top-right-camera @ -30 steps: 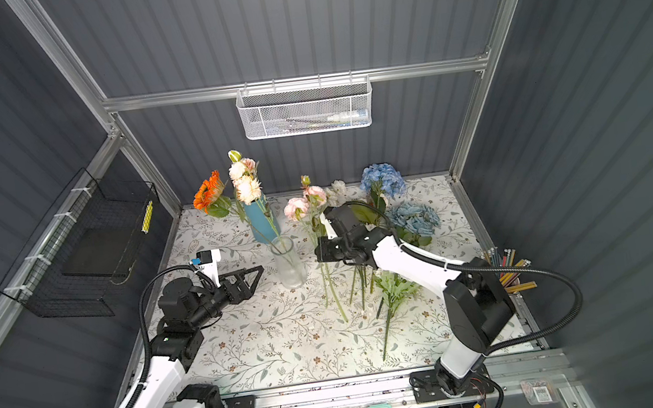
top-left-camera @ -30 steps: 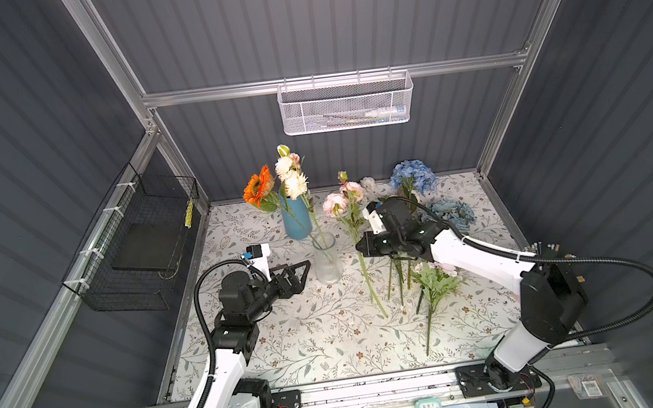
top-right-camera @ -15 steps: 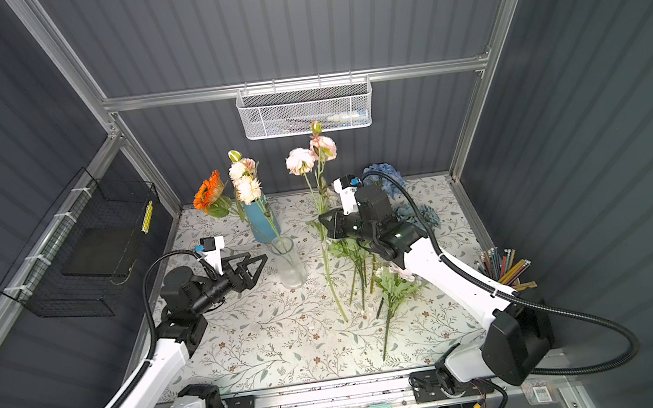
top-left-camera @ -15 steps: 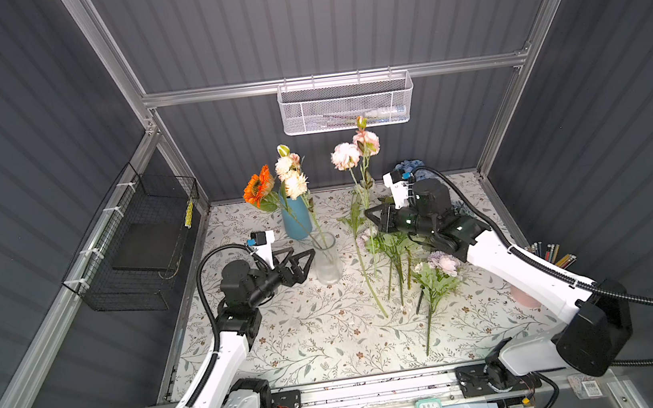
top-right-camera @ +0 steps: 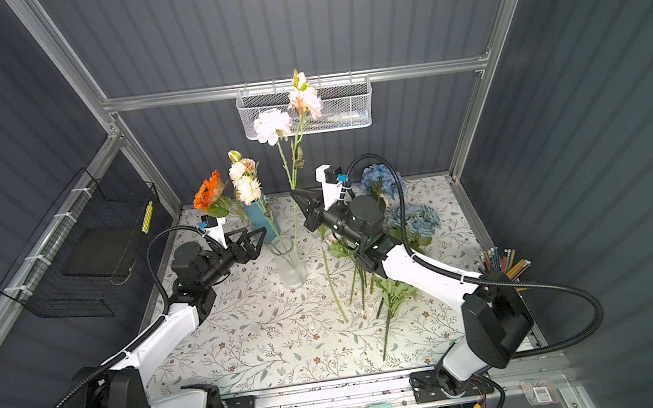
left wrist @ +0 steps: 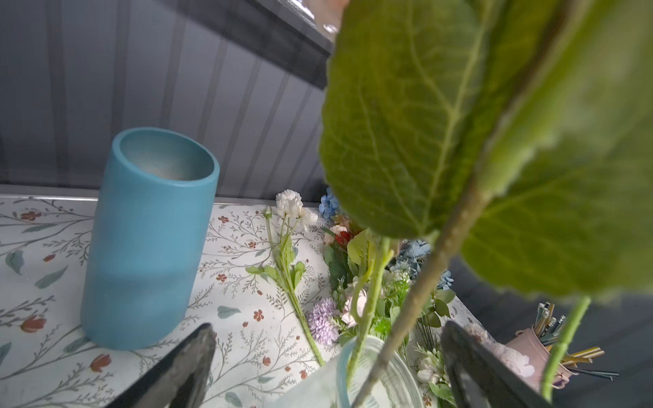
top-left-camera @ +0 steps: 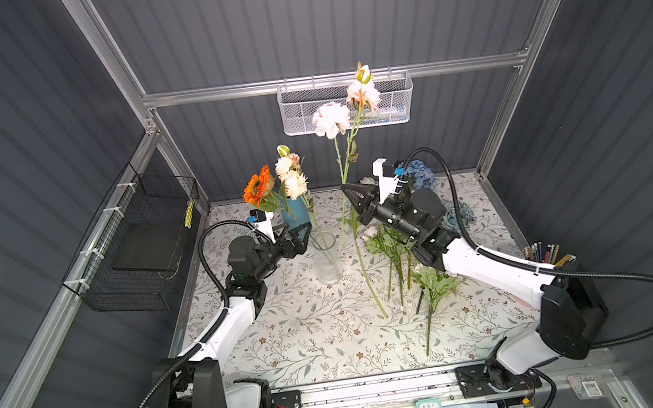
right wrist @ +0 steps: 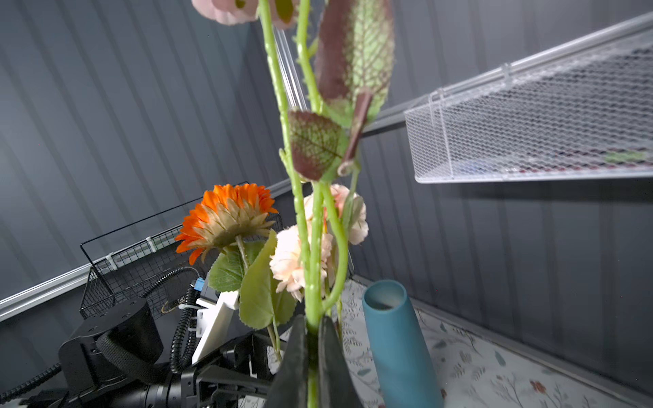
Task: Arrange the flowers into the vase
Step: 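Carry the pink carnations to the glass vase and lower stems in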
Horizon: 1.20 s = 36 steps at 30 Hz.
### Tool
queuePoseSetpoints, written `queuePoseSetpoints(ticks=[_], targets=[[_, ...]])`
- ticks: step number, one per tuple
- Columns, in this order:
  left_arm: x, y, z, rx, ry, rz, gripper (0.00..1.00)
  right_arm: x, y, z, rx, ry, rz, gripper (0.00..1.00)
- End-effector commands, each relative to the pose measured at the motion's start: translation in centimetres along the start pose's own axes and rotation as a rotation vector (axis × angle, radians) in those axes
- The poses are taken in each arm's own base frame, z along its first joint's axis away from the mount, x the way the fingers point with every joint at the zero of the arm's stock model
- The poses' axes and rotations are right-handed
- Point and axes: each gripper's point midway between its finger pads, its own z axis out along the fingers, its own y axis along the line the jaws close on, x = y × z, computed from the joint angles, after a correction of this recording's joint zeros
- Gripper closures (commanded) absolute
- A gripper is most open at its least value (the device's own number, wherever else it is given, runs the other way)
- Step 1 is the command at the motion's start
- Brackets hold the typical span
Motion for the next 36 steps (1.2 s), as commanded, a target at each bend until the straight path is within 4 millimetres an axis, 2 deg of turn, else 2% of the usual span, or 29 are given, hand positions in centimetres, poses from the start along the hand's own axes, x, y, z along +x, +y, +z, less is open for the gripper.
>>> queuePoseSetpoints(ticks=[1,8,16,23,30,36], targets=[[-2.7,-0.3,0.5,-0.007,-0.080,0.049,0.00,-3.3,1.4,0.2,-0.061,-0.233,-0.163,1.00],[-2.2,0.5,0.7,-0.044,-0.061,0.054,0.00,-1.3,1.8,1.3,-0.128,-0.329,-0.218,1.00],[-1.2,0.8,0.1,-0.064,-0.037,0.061,0.00,4.2,2.6,1.7,-0.158,-0.220,-0.251,1.00],[-0.1,-0.6,-0.7,0.000,-0.003,0.030,0.00,9.3,3.0,0.9,-0.166,-0.098,-0.246,1.00],[1.7,-1.5,-2.4,0.024,0.051,-0.010,0.00,12.9,2.4,-0.4,-0.149,0.023,-0.231,1.00],[2.8,-3.5,-4.0,0.090,0.095,-0.017,0.00,16.5,1.8,-0.6,-0.144,0.233,-0.236,1.00]])
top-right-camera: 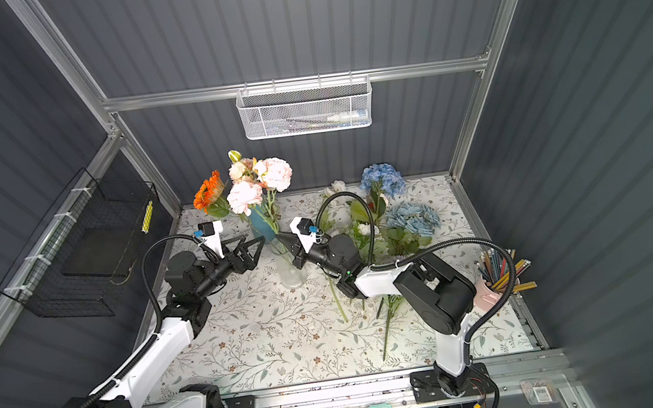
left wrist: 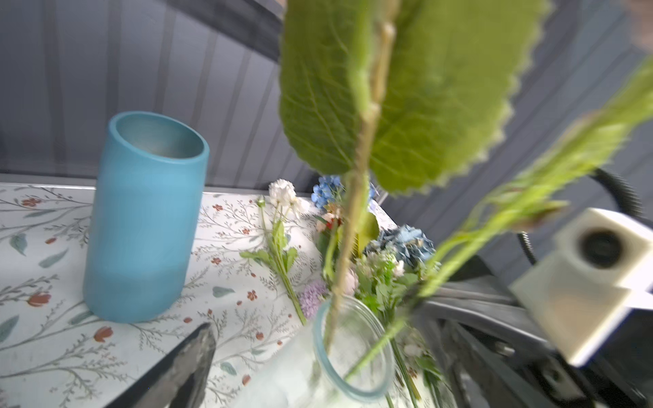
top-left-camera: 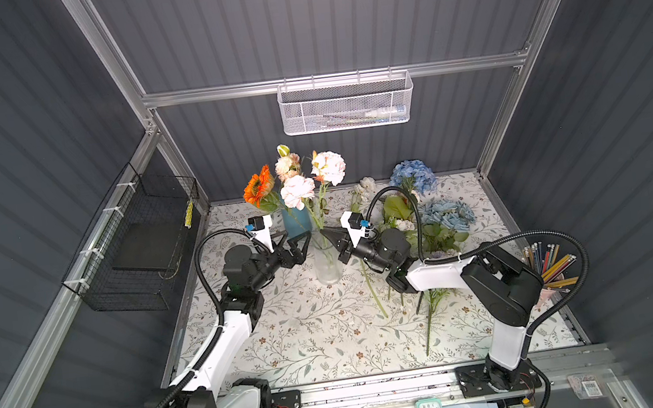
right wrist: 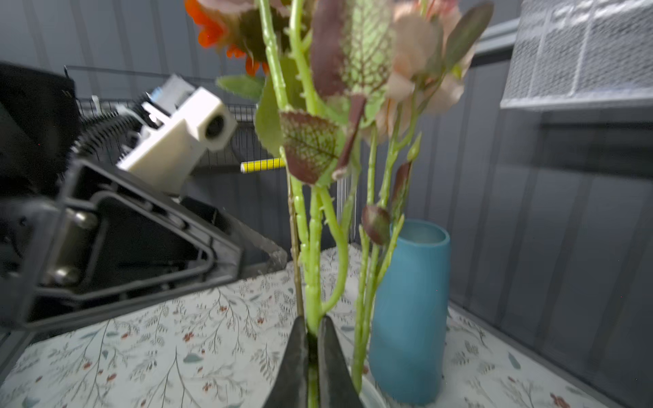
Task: Arrange the flowers into the vase
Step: 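Carry the pink carnations to the glass vase and lower stems in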
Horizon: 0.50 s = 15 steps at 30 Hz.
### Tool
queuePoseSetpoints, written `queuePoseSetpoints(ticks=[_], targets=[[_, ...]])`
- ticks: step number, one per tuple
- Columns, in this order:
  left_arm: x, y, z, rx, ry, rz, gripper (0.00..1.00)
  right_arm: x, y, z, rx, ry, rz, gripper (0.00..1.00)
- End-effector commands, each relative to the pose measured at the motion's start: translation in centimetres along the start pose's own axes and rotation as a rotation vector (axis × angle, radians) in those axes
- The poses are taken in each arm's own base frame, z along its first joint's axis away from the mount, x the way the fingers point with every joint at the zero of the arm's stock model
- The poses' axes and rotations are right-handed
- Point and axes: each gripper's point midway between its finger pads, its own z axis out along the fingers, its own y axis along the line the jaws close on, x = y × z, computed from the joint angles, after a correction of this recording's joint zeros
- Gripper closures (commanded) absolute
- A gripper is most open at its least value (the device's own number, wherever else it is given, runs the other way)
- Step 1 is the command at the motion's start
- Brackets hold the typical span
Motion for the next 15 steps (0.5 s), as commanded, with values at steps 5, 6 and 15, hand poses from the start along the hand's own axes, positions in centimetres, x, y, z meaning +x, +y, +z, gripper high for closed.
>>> queuePoseSetpoints(ticks=[5,6,15], targets=[[0.0,-1.7,-0.2,0.069,0.023,0.001,0.00,1.9,0.6,-0.2,-0.030,0.130,-0.025,1.00],[-0.2,-1.6,0.1,0.072,0.021,0.002,0.00,2.1,0.6,-0.1,-0.031,0.139,-0.022,1.00],[-1.6,-2.0,3.8,0.142,0.026,0.018,0.00,3.7,0.7,0.7,-0.030,0.247,-0.040,1.00]])
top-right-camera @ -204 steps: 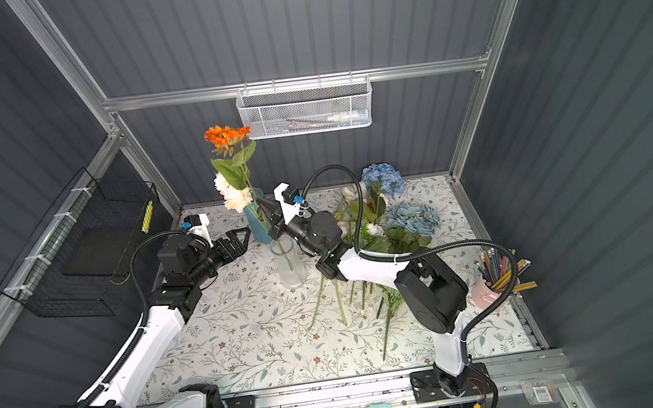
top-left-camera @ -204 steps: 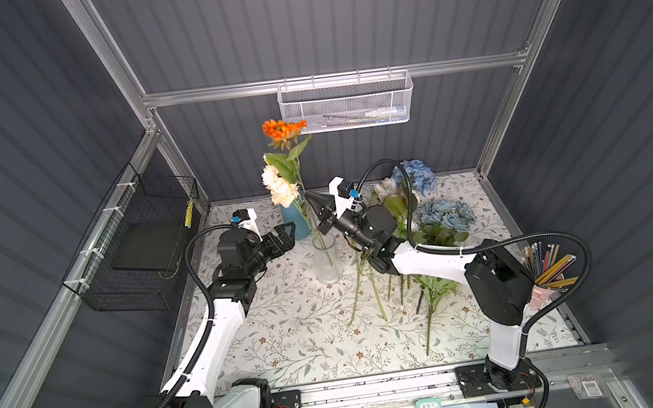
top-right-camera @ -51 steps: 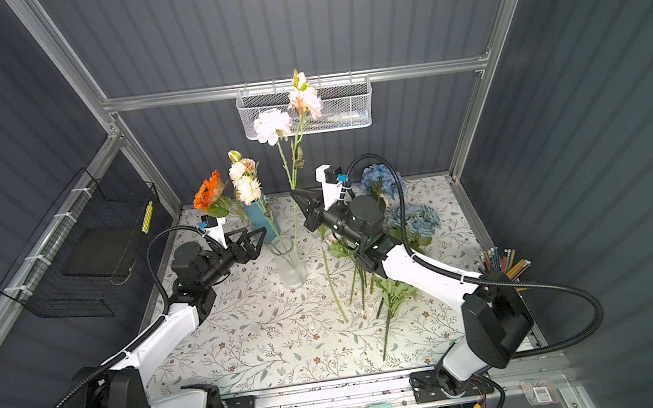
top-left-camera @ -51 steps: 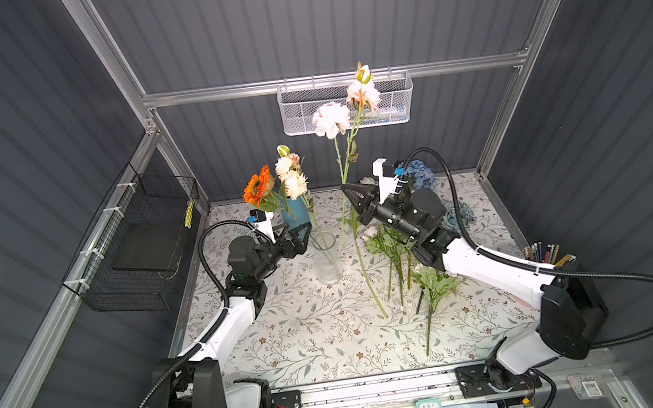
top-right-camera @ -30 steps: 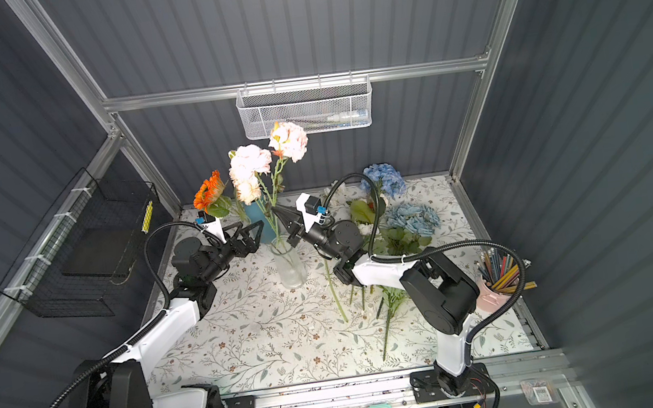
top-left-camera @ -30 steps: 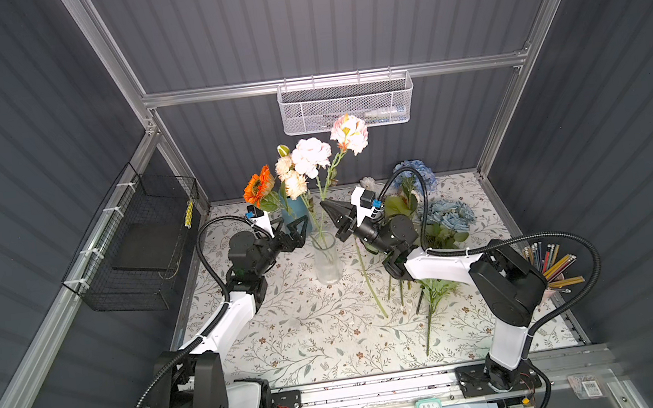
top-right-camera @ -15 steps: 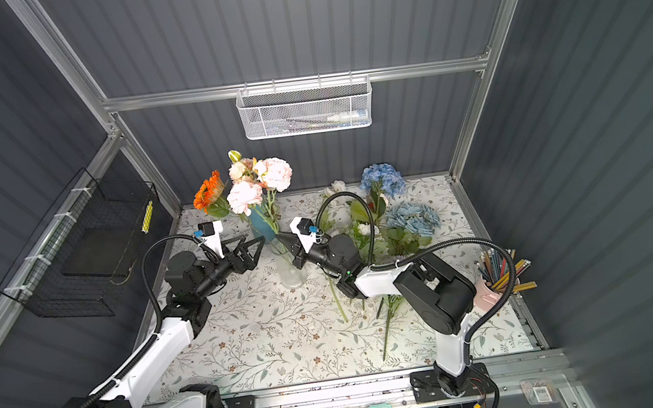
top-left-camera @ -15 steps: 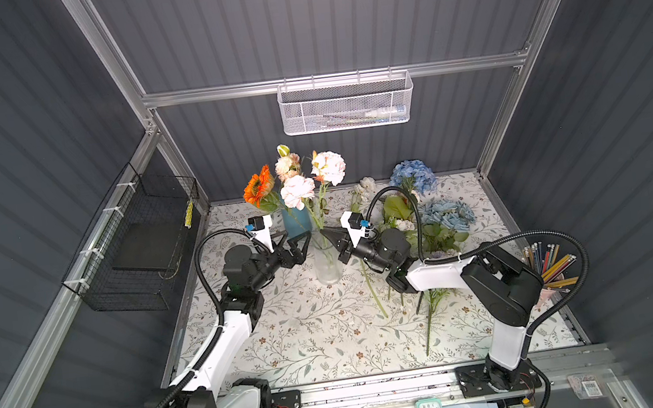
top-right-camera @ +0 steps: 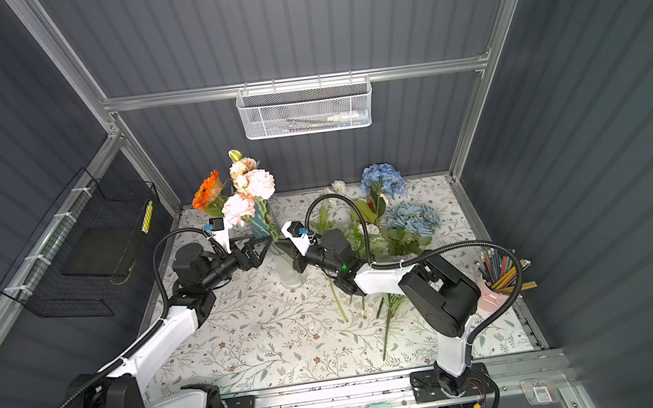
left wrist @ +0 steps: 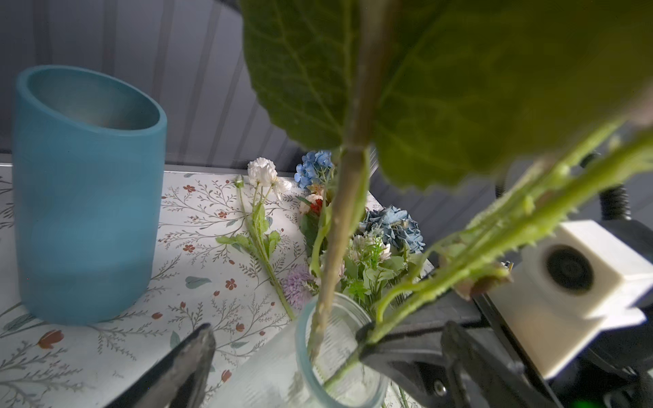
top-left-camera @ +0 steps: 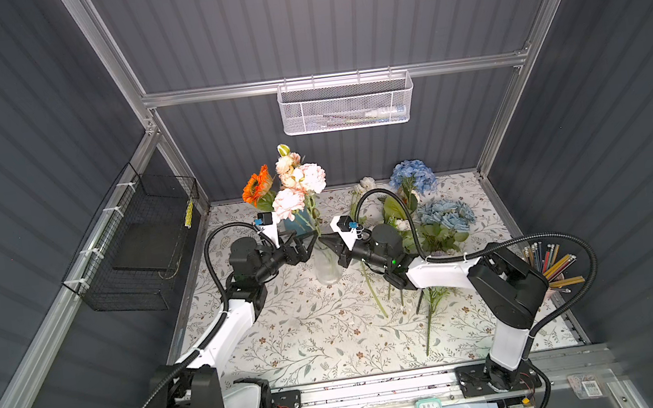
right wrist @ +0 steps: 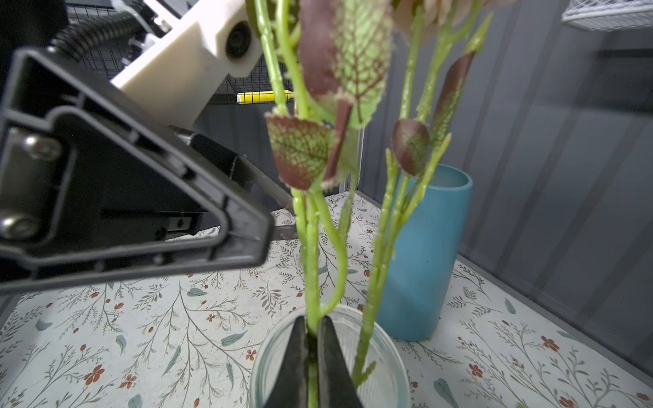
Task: Arrange the flowers into the vase
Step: 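Carry the pink carnations to the glass vase and lower stems in, then open right gripper to release the carnations and move down to the pile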
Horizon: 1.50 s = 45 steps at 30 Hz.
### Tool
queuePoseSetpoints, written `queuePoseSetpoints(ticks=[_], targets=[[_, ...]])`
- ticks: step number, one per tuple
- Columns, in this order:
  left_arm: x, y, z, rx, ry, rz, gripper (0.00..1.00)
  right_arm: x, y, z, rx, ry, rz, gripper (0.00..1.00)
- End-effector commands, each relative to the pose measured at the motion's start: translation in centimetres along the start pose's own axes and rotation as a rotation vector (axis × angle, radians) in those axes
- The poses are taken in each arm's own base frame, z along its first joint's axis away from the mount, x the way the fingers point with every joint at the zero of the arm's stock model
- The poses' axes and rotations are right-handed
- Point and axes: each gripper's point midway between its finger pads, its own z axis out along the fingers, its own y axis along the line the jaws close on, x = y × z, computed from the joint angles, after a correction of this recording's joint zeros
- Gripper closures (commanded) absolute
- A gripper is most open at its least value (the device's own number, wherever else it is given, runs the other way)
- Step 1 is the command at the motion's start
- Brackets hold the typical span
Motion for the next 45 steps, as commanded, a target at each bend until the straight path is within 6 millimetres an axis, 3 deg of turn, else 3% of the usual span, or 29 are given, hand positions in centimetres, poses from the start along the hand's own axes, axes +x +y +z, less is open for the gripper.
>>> queuePoseSetpoints(ticks=[1,8,13,17,27,32,38,45], targets=[[-2.7,-2.2,0.8,0.077,-0.050,0.055,0.00,1.5,0.4,0.4,-0.013,0.095,-0.006,1.00],[-3.6,-0.9,1.5,0.001,-0.081,0.071,0.03,2.0,0.5,0.5,-0.019,0.124,-0.031,1.00],[-3.5,1.6,1.4,-0.131,-0.093,0.059,0.18,2.1,0.4,0.4,-0.007,0.132,-0.039,0.97],[-3.0,1.9,1.4,-0.146,-0.091,0.055,0.24,1.8,0.3,0.2,-0.001,0.123,-0.042,0.89],[-1.3,2.4,1.4,-0.154,-0.057,0.045,0.18,-1.6,0.0,-2.2,0.045,0.041,-0.043,0.67],[-0.1,2.7,1.4,-0.159,-0.032,0.027,0.15,-3.1,-0.7,-4.9,0.105,0.015,-0.012,0.64],[1.5,2.5,1.1,-0.150,-0.006,0.003,0.13,-3.2,-1.6,-8.0,0.199,0.030,-0.021,0.63],[1.2,0.6,-0.3,-0.114,-0.010,-0.004,0.07,-3.5,-2.7,-9.1,0.277,0.084,-0.024,0.59]])
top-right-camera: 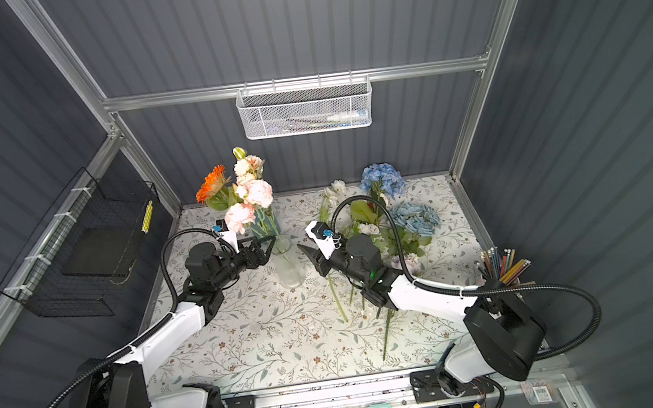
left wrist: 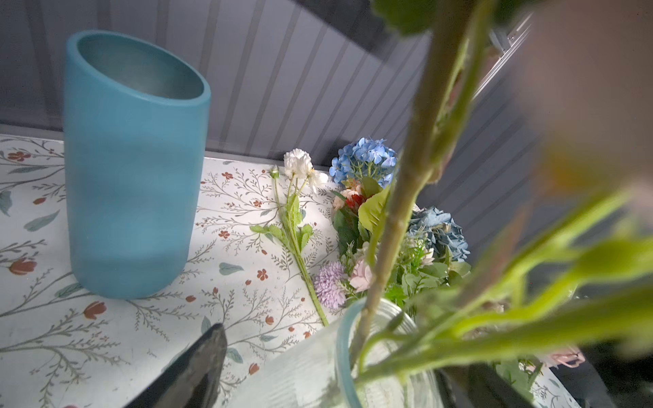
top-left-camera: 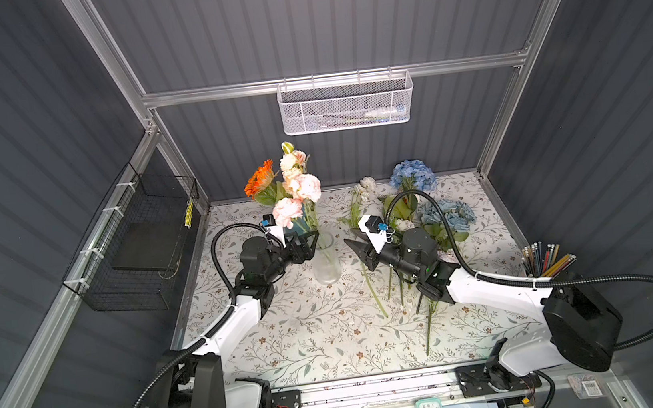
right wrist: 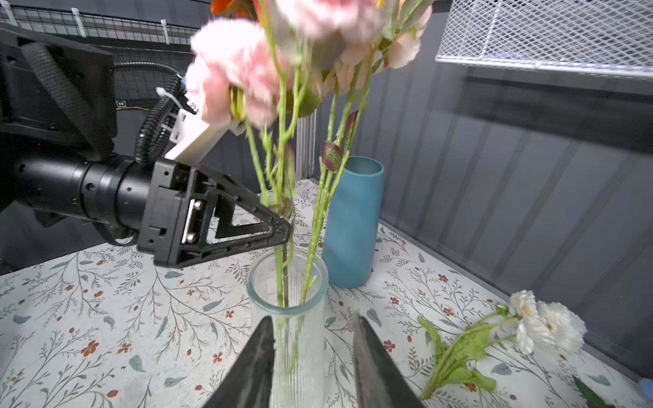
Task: Arrange the flowers into the vase
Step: 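Open right gripper to release the carnations and move down to the pile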
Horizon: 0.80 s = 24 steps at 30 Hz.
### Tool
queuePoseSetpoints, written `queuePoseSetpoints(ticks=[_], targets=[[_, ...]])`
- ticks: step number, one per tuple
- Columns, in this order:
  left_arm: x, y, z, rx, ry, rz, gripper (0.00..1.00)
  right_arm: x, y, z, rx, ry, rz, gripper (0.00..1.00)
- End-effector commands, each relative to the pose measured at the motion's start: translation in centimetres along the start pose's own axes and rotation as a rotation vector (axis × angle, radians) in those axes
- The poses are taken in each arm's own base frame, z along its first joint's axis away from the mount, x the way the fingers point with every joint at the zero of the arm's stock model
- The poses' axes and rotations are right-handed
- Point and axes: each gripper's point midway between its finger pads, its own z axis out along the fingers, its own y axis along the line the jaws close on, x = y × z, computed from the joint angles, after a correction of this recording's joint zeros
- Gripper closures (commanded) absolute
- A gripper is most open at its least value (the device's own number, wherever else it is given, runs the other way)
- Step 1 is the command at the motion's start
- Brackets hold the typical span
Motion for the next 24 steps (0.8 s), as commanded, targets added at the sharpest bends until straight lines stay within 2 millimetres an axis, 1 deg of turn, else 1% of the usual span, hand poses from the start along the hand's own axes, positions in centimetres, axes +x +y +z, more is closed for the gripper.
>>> queuePoseSetpoints(ticks=[1,4,7,10,13,15,18,20,24], targets=[[-0.7,-1.8,-1.2,0.041,-0.010,0.011,0.00,-0.1,-1.5,0.0,0.080,0.047,0.003,0.58],[-0.7,-2.0,-1.8,0.029,0.007,0.019,0.00,0.3,-2.0,0.4,0.107,0.082,0.013,0.56],[-0.9,-2.0,-2.2,0.014,-0.001,0.035,0.00,0.6,-3.4,0.3,0.186,0.109,0.059,0.54],[-1.3,-2.1,-2.0,0.019,-0.004,0.043,0.00,1.1,-5.2,-0.2,0.292,0.175,0.118,0.53],[-1.6,-2.5,-1.4,0.051,0.000,0.031,0.00,2.1,-6.4,-1.0,0.374,0.286,0.178,0.53],[-1.6,-2.9,-1.2,0.080,-0.002,0.019,0.00,3.3,-6.6,-1.7,0.406,0.362,0.216,0.54],[-1.4,-3.1,-1.2,0.099,0.000,0.002,0.00,5.6,-6.5,-3.1,0.442,0.481,0.277,0.55],[-1.0,-3.1,-1.7,0.093,0.002,-0.005,0.00,7.4,-6.3,-4.4,0.470,0.561,0.327,0.55],[-0.3,-3.0,-3.3,0.058,0.000,-0.012,0.00,11.0,-6.0,-7.2,0.531,0.708,0.424,0.56]])
